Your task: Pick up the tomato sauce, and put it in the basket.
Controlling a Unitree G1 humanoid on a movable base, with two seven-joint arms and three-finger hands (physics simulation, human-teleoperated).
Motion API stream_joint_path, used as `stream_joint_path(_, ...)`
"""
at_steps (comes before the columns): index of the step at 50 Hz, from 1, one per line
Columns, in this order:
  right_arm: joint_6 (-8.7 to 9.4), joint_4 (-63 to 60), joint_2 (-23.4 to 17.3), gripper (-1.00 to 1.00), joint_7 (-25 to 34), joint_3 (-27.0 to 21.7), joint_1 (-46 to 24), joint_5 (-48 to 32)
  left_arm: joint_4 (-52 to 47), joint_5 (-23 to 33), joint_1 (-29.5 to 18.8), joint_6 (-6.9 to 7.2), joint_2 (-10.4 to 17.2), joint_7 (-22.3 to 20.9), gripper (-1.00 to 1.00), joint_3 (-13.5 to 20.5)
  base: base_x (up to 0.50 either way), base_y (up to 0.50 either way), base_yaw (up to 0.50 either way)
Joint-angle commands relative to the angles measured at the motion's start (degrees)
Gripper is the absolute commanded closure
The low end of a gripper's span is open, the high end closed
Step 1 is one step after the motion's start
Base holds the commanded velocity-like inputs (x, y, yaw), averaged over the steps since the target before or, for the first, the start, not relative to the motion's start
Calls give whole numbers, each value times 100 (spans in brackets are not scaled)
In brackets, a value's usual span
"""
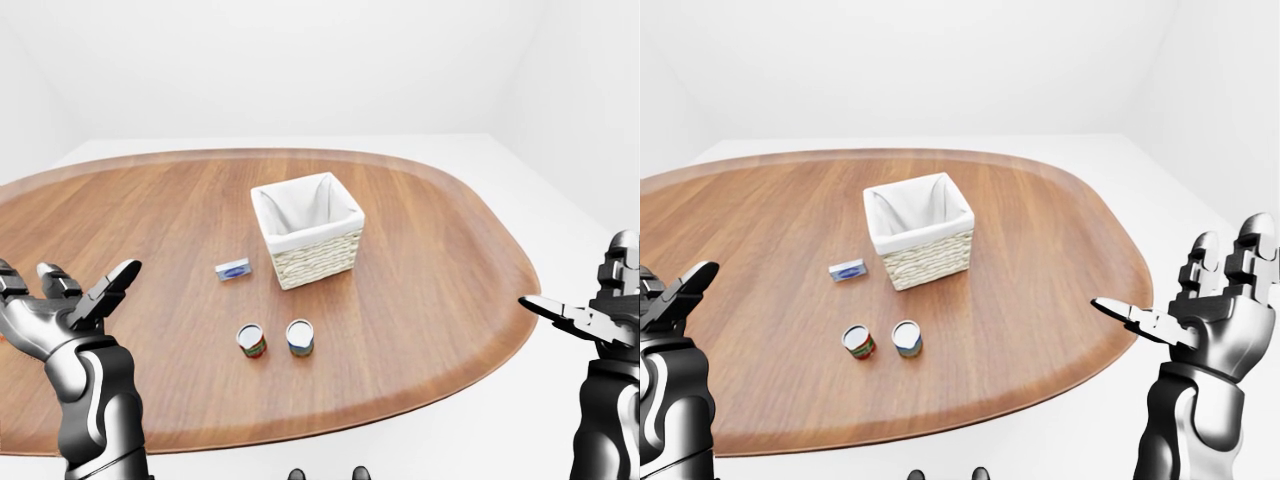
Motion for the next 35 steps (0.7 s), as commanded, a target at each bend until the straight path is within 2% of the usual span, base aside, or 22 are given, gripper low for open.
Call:
stream_joint_path(1, 0, 48, 5, -100, 7, 24, -3, -23, -49, -2, 20, 27, -5, 17, -100, -6, 23, 0, 0)
stream_joint_path(4, 0, 41, -1, -100, 5, 25, -1, -21, 34, 16, -3, -27, -14, -21, -100, -7, 23, 0, 0)
stream_joint_path(18, 0, 38, -13, -100, -28, 51, -27, -77, -63, -3, 0, 55, -2, 11, -100, -22, 23, 0, 0)
stream_joint_path(19, 0, 42, -18, -100, -31, 55, -34, -80, -13, 1, -13, 22, -4, -13, -100, -16, 23, 0, 0)
stream_joint_path(28, 0, 19, 21, -100, -34, 66, -9, -94, 36, 19, -26, 24, -10, -96, -100, -77, 13, 0, 0)
stream_joint_path(29, 0, 36, 29, -100, -20, 71, 1, -99, 50, 200, 3, -65, -28, -372, -100, -267, 0, 0, 0)
stream_joint_path(30, 0, 36, 26, -100, -18, 67, 4, -96, 25, 431, 22, -96, -60, -517, -100, -414, 0, 0, 0)
stream_joint_path(31, 0, 31, 25, -100, -21, 65, 5, -93, -27, 606, 23, -13, -100, -580, -100, -529, 0, 0, 0)
stream_joint_path(33, 0, 30, 29, -100, -15, 72, 12, -106, -204, 920, 68, -48, -187, -761, -100, -642, 0, 0, 0)
stream_joint_path(35, 0, 33, 31, -100, -12, 67, 11, -98, -292, 1507, 87, -77, -203, -802, -100, -740, 0, 0, 0)
